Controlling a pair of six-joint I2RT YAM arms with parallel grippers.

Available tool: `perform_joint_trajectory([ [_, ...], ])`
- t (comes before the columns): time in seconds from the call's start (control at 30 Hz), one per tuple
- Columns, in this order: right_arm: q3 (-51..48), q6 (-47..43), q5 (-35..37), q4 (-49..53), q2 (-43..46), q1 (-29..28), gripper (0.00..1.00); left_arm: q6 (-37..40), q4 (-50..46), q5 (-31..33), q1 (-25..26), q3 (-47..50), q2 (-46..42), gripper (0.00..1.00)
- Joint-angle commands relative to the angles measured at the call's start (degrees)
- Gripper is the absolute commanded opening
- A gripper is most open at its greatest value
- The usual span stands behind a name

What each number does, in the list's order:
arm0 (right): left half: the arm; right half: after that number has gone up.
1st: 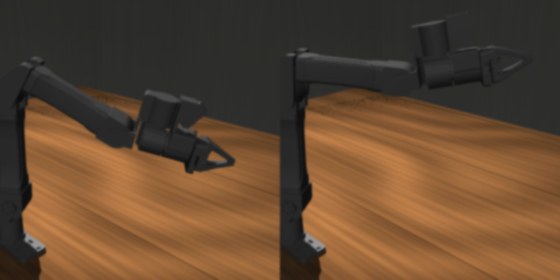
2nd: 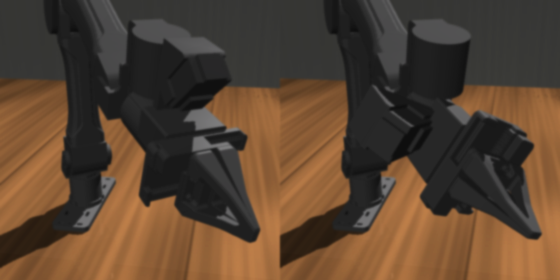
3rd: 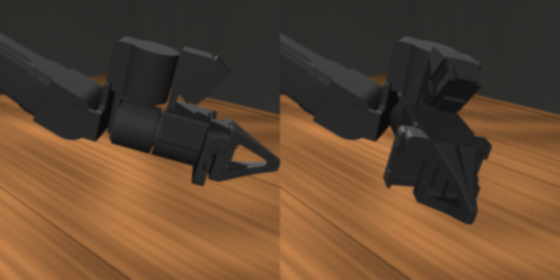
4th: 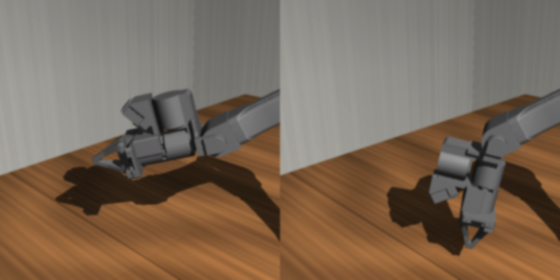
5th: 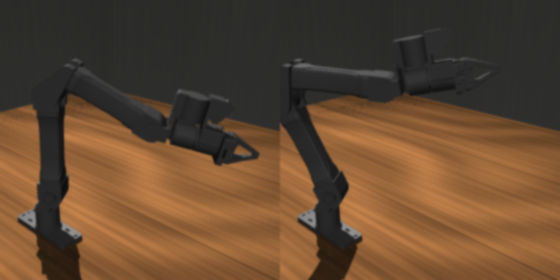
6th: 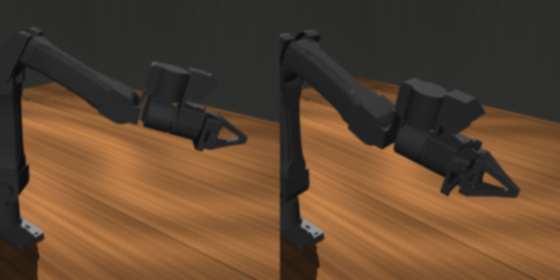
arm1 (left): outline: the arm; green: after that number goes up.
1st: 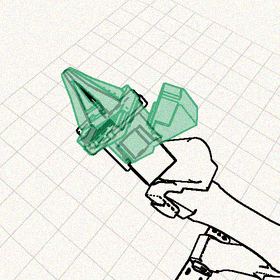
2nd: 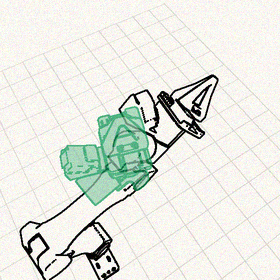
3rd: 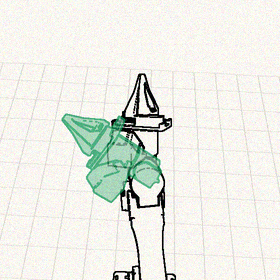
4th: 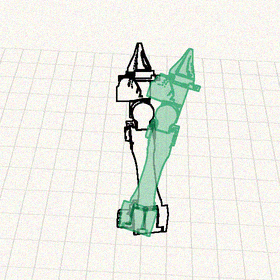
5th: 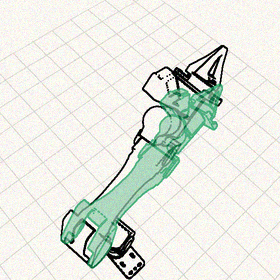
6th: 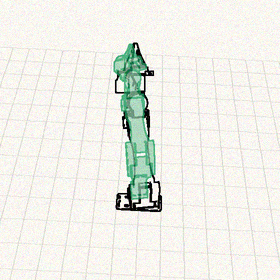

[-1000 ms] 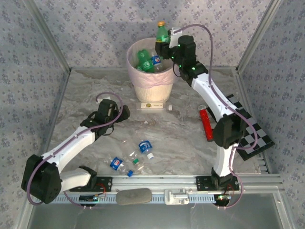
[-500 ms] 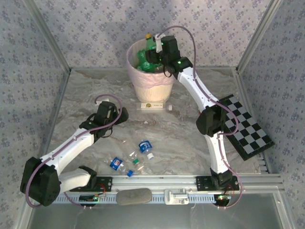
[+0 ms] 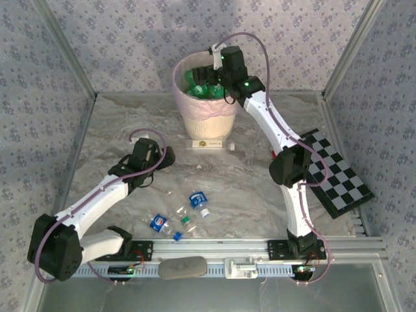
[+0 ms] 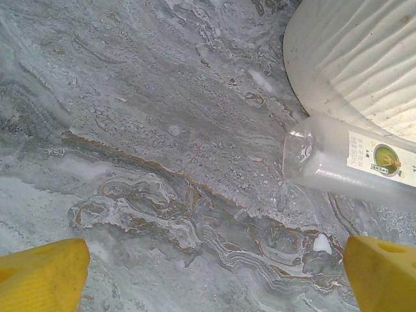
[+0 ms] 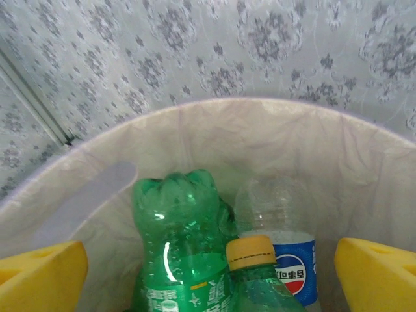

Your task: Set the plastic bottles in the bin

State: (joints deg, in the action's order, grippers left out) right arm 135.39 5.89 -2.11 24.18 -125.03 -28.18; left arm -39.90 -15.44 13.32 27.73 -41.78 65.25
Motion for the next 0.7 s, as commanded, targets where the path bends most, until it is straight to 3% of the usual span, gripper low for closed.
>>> perform_joint_trajectory([
  [0.0, -4.30, -0.88, -1.15, -4.20, 8.02, -0.90, 0.99, -0.09, -1.81, 0.93, -0.43, -1.61, -0.22, 1.00],
  [0.37, -39.31, 0.41, -0.13, -19.13, 28.79, -1.57, 0.99, -4.40, -9.72, -0.46, 0.85, -2.69, -2.87, 1.00],
  [0.67, -63.11, 5.53, 3.09, -25.16, 40.13, -1.77, 0.99, -12.01, -30.23, -2.07, 6.35, -6.44, -7.91, 1.00],
])
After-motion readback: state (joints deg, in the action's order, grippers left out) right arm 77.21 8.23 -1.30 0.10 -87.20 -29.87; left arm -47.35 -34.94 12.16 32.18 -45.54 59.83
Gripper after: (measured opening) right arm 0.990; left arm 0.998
